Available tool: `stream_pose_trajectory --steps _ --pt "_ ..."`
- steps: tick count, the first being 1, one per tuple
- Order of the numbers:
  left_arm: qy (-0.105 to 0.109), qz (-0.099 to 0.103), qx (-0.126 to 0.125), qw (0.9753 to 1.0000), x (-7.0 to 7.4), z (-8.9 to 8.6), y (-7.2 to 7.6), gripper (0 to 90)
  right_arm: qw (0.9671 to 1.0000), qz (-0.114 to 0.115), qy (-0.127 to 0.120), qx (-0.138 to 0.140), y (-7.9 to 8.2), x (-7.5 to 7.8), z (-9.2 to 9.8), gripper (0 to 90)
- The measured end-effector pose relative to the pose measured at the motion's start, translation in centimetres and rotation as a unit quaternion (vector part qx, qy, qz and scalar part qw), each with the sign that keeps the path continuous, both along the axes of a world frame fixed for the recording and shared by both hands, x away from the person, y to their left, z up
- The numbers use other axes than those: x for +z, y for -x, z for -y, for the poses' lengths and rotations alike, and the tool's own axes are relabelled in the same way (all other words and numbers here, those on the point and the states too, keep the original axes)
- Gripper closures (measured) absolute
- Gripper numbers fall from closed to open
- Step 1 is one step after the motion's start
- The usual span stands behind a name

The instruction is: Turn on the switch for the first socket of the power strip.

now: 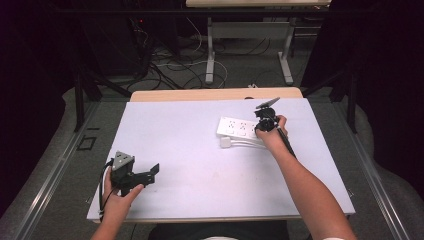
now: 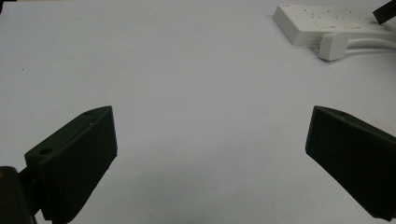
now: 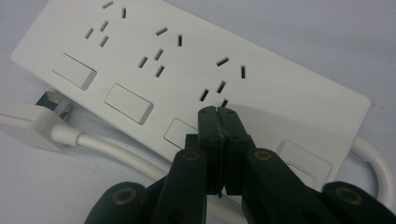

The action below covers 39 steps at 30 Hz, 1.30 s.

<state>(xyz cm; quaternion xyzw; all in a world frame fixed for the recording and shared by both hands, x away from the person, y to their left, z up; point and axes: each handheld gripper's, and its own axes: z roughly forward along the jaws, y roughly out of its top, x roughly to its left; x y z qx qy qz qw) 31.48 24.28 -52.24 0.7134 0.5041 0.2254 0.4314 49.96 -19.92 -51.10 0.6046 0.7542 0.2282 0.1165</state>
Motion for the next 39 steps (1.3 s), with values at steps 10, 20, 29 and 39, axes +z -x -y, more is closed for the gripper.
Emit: stream_pose_trajectory --steps 10,20,29,39 --pt "-0.002 0.0 0.0 1.0 -0.02 0.01 -0.02 2.1 1.0 0.0 -0.005 -0.002 0.19 -0.26 0.23 90.0" --pt "0.0 0.0 0.0 1.0 -0.03 0.0 -0.04 2.1 0.9999 0.006 -0.015 0.0 0.26 -0.38 0.57 89.8" --pt "0.0 -0.001 0.0 1.0 -0.1 0.04 -0.1 2.1 0.9999 0.004 -0.014 0.002 0.29 -0.37 0.62 85.7" --pt "0.003 -0.004 0.002 1.0 -0.13 -0.02 -0.12 2.1 0.9998 0.007 -0.018 0.001 0.36 -0.23 0.55 78.7"
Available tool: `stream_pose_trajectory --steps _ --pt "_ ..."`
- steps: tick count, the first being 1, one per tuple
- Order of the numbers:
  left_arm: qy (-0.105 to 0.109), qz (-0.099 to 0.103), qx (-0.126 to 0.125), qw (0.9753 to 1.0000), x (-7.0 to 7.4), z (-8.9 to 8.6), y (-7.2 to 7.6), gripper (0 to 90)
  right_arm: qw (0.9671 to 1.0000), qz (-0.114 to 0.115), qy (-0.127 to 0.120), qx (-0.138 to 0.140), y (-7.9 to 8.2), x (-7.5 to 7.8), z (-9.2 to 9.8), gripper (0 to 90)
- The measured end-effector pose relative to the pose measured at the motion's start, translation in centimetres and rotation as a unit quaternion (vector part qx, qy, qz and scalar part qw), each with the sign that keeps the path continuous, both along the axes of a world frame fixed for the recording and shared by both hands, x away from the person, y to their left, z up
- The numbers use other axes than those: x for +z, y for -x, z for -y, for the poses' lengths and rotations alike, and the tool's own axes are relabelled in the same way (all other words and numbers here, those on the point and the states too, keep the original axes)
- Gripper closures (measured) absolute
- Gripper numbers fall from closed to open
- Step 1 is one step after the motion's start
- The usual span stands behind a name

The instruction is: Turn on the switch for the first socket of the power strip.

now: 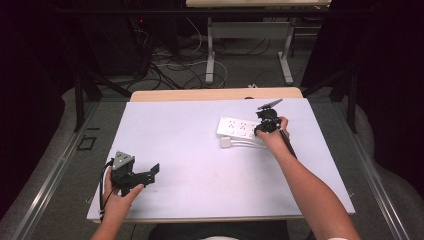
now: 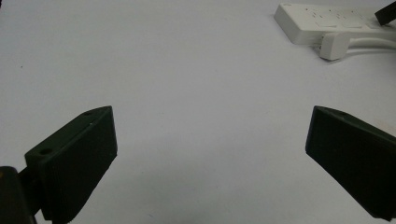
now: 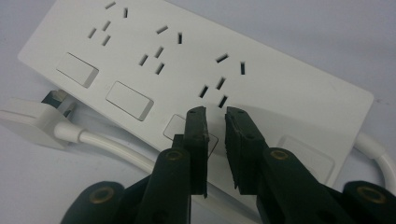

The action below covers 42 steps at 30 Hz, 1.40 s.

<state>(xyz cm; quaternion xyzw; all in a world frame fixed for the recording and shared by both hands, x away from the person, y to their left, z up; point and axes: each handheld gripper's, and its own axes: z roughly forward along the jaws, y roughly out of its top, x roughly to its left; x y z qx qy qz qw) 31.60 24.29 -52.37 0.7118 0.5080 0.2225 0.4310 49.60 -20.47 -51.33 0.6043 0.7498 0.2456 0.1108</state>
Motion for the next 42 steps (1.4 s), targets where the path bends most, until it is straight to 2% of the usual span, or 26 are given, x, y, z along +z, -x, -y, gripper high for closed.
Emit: stream_pose_trajectory --steps 11,13,17,22,24,27,34,42 --pt "0.002 -0.001 0.001 1.0 -0.1 0.0 -0.1 2.1 0.9999 0.012 -0.006 0.006 0.2 0.4 0.1 70.8" --pt "0.002 -0.001 0.001 1.0 -0.1 -0.1 -0.1 2.3 0.9999 0.013 0.0 0.005 0.2 0.5 0.1 69.0" --pt "-0.001 -0.003 0.0 1.0 -0.1 -0.1 -0.1 2.3 0.9998 0.019 -0.008 0.007 0.3 0.5 0.1 64.8" --pt "0.001 -0.002 0.002 1.0 -0.1 -0.2 -0.1 2.3 0.9997 0.02 0.0 0.013 0.4 0.8 0.1 60.1" --pt "0.001 -0.002 0.002 1.0 -0.1 -0.2 -0.1 2.3 0.9996 0.021 -0.01 0.014 0.5 0.8 0.1 58.5" --pt "0.0 -0.003 0.003 1.0 -0.1 -0.2 -0.1 2.3 0.9996 0.021 -0.003 0.016 0.6 0.9 0.0 56.2" --pt "0.0 -0.005 0.003 1.0 -0.1 -0.3 -0.1 2.3 0.9993 0.027 0.0 0.027 1.0 1.2 -0.3 53.1" --pt "0.003 -0.007 0.005 1.0 -0.1 -0.3 -0.3 2.3 0.9987 0.027 -0.008 0.043 1.6 1.5 -0.7 51.9"
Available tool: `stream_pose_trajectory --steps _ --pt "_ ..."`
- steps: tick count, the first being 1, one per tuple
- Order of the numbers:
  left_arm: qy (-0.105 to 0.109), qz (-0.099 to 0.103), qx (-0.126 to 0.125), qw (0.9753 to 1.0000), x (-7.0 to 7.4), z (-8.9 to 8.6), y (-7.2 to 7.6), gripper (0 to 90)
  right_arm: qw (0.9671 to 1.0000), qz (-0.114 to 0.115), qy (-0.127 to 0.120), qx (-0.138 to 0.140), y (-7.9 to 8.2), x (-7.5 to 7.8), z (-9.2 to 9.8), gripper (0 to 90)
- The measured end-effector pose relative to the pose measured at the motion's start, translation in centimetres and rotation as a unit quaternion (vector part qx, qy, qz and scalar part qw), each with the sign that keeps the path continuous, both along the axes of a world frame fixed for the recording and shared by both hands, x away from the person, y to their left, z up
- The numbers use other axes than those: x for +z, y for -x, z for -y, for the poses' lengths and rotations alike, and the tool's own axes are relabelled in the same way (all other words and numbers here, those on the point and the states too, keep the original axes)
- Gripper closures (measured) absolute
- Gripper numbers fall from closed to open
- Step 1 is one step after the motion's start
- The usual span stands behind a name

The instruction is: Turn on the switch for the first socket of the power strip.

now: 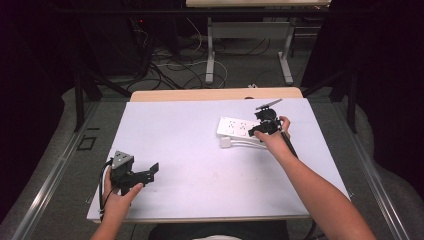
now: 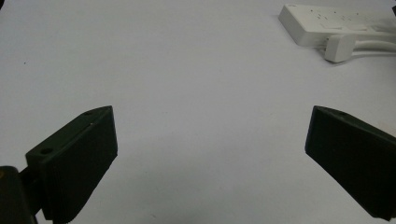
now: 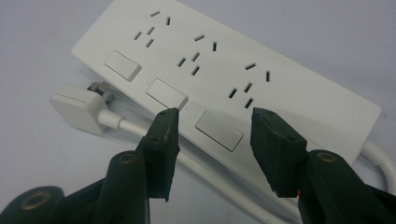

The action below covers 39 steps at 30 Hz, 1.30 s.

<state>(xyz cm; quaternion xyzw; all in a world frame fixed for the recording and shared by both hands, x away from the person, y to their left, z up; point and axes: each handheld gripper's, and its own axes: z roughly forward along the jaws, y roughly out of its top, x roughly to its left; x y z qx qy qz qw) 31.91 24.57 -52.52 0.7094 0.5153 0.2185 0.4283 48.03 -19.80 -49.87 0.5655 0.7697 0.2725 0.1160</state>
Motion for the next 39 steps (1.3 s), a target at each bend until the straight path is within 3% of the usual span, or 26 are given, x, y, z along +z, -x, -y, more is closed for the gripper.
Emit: stream_pose_trajectory --steps 9,20,32,39 --pt "0.003 -0.001 0.003 1.0 -0.2 0.0 -0.2 2.3 0.9995 0.019 0.003 0.025 0.9 0.3 -0.2 51.4" --pt "-0.002 -0.004 0.003 1.0 -0.3 0.1 -0.1 2.3 0.9987 0.025 -0.004 0.046 2.6 0.6 -0.5 41.7" --pt "-0.001 -0.004 0.003 1.0 -0.2 0.1 0.2 2.3 0.9966 0.049 0.003 0.066 4.0 0.8 0.1 33.8" --pt "-0.002 0.0 0.003 1.0 -0.1 0.0 0.3 2.6 0.9928 0.076 0.016 0.091 5.2 1.3 0.4 33.3"
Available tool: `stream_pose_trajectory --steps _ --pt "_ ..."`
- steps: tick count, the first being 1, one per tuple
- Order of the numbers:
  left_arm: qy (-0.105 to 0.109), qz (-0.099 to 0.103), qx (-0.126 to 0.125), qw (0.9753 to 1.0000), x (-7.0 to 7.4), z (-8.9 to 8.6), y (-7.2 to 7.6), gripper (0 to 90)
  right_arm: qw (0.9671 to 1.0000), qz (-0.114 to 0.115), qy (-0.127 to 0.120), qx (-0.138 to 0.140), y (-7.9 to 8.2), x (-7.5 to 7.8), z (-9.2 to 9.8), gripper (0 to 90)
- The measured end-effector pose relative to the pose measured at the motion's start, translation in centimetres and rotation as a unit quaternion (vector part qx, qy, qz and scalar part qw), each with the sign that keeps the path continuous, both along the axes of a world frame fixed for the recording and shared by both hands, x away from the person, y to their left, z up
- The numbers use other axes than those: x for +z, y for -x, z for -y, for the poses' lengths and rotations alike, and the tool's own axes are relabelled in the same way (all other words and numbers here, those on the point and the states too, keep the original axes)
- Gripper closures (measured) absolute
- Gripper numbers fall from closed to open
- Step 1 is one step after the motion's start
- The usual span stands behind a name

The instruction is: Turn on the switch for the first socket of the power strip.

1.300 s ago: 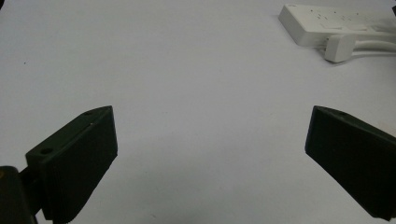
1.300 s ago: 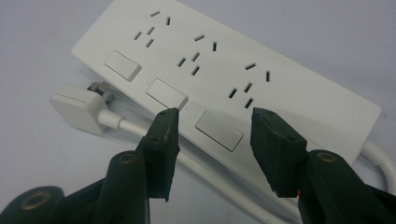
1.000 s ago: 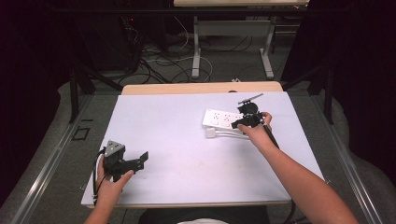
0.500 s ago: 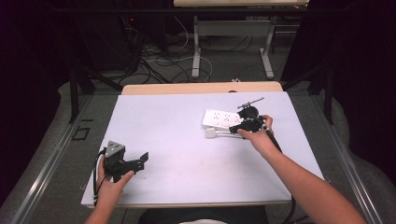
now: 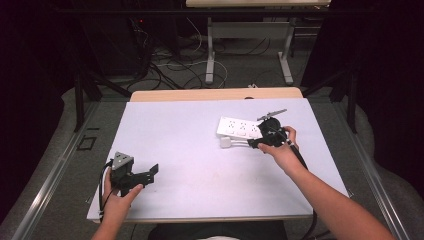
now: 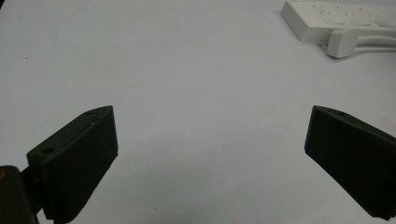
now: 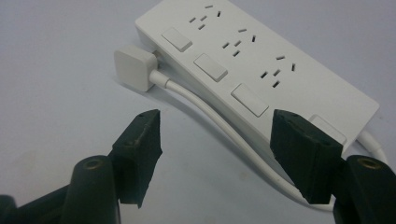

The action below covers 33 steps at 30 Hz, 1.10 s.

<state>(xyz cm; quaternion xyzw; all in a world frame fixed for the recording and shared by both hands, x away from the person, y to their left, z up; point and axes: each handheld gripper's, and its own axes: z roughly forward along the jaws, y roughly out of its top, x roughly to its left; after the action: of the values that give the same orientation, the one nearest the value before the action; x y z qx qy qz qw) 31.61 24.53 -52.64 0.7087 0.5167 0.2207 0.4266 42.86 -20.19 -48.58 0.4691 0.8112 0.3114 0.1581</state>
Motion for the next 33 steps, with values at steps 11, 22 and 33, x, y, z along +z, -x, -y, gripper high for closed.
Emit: stream_pose_trajectory --steps 11,22,33 --pt "-0.001 -0.002 -0.005 1.0 0.0 0.1 -0.1 2.6 0.9988 0.036 0.009 0.033 2.6 0.9 0.1 31.7" --pt "0.0 -0.004 -0.006 1.0 -0.1 0.3 -0.2 2.6 0.9972 0.063 0.001 0.039 4.7 1.7 0.8 26.3" --pt "-0.001 -0.005 -0.008 1.0 -0.1 0.3 -0.2 2.6 0.9942 0.093 -0.008 0.053 6.9 1.9 1.3 18.9"
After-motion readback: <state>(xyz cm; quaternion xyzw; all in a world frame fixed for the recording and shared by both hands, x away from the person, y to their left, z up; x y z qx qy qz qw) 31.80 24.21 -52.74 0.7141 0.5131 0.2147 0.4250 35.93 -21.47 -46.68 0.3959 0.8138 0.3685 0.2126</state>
